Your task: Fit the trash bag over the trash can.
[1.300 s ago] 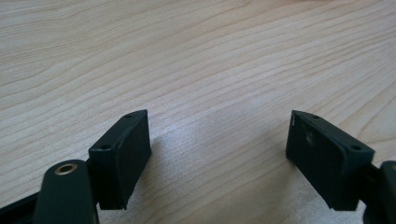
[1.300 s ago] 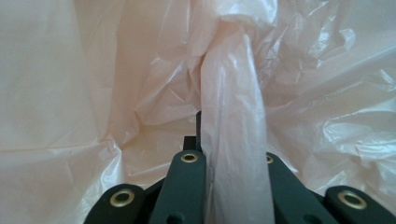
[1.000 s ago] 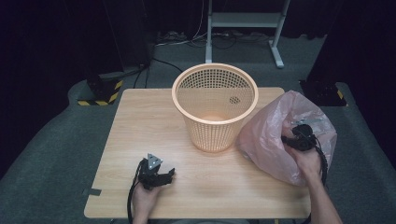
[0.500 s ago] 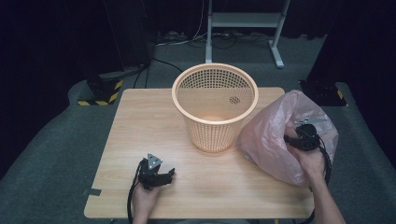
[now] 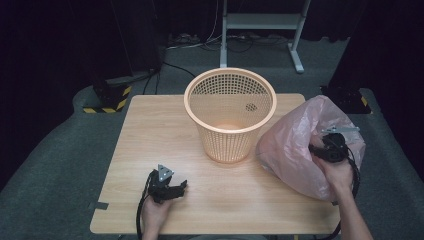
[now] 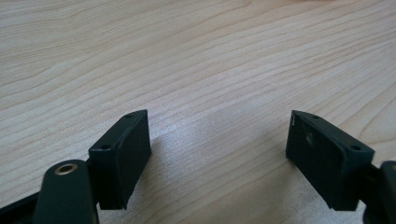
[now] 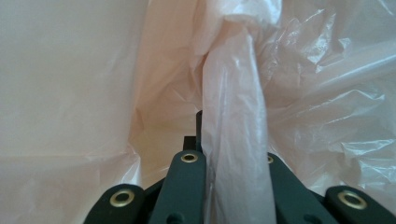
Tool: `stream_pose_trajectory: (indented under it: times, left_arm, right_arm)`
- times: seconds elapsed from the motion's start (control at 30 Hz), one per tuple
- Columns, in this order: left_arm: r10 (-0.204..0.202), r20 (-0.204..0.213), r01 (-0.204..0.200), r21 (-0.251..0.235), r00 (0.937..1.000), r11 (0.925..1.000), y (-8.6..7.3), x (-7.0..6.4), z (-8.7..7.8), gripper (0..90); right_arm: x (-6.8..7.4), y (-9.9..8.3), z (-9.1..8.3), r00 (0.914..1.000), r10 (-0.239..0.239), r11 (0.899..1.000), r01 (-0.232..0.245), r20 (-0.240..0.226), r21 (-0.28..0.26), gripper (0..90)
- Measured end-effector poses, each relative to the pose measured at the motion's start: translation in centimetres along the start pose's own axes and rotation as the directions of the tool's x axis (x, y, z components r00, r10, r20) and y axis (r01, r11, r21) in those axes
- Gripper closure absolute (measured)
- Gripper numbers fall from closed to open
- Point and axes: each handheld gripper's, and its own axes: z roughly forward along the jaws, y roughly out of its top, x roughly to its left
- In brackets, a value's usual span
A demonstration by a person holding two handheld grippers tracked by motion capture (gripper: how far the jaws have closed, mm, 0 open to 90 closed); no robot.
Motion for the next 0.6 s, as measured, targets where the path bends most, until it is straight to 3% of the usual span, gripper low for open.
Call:
stream_pose_trajectory:
  times: [0.6]
  left_arm:
    - [-0.002,-0.001,0.002,-0.001,1.0,1.0,0.0,0.0,0.0,22.1]
  right_arm:
    - [0.3,0.5,-2.4,0.9997,-0.019,0.999,0.018,-0.014,-0.041,88.1]
